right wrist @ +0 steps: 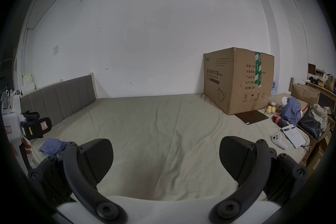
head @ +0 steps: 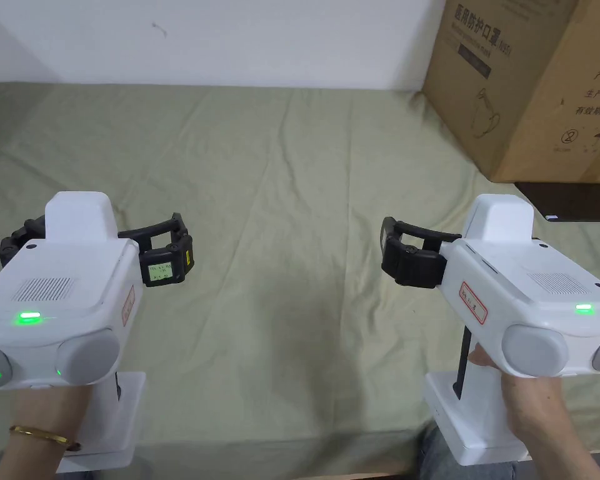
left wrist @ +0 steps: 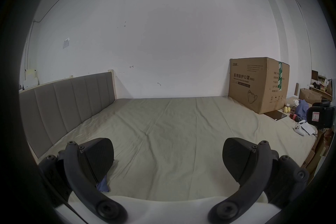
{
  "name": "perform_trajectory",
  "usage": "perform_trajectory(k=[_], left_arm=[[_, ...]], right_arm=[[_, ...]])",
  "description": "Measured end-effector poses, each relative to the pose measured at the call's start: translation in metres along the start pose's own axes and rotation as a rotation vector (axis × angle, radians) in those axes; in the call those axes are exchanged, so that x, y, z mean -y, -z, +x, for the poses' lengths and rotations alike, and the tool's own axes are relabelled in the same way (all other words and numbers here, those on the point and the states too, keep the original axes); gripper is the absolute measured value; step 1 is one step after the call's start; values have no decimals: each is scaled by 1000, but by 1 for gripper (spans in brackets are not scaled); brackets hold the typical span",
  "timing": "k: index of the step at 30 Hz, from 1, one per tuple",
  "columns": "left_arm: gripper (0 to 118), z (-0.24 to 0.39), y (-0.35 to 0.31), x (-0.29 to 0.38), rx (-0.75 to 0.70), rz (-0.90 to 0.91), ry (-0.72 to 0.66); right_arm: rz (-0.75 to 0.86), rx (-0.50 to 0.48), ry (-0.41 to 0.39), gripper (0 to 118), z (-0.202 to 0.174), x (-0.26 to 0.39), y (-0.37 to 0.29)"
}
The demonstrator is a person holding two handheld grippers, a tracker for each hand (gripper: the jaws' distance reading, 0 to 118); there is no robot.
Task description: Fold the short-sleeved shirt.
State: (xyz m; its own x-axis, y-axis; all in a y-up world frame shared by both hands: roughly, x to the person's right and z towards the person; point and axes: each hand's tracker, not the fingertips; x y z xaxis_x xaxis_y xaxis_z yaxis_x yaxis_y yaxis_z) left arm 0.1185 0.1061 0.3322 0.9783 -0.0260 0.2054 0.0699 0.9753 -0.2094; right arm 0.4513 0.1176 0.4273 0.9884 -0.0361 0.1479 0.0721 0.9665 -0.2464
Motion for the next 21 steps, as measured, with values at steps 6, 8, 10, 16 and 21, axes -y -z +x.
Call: perform_trajectory(k=[6, 8, 10, 16, 21], left_arm=[[118, 0, -1, 2, -5, -1, -8], [118, -1, 0, 2, -5, -3, -7], [118, -1, -1, 2, -6, -5, -4], [118, -1, -1, 3, -2, -7, -4], [118, 0, -2, 3, 0, -6, -5]], right_arm=[[10, -6, 7, 116, 0, 2, 2], [13, -5, 9, 116, 1, 2, 2], [15, -9, 11, 116, -1, 3, 1], [12, -18, 9, 116, -1, 5, 2], [14, -23, 4, 116, 1, 7, 4]])
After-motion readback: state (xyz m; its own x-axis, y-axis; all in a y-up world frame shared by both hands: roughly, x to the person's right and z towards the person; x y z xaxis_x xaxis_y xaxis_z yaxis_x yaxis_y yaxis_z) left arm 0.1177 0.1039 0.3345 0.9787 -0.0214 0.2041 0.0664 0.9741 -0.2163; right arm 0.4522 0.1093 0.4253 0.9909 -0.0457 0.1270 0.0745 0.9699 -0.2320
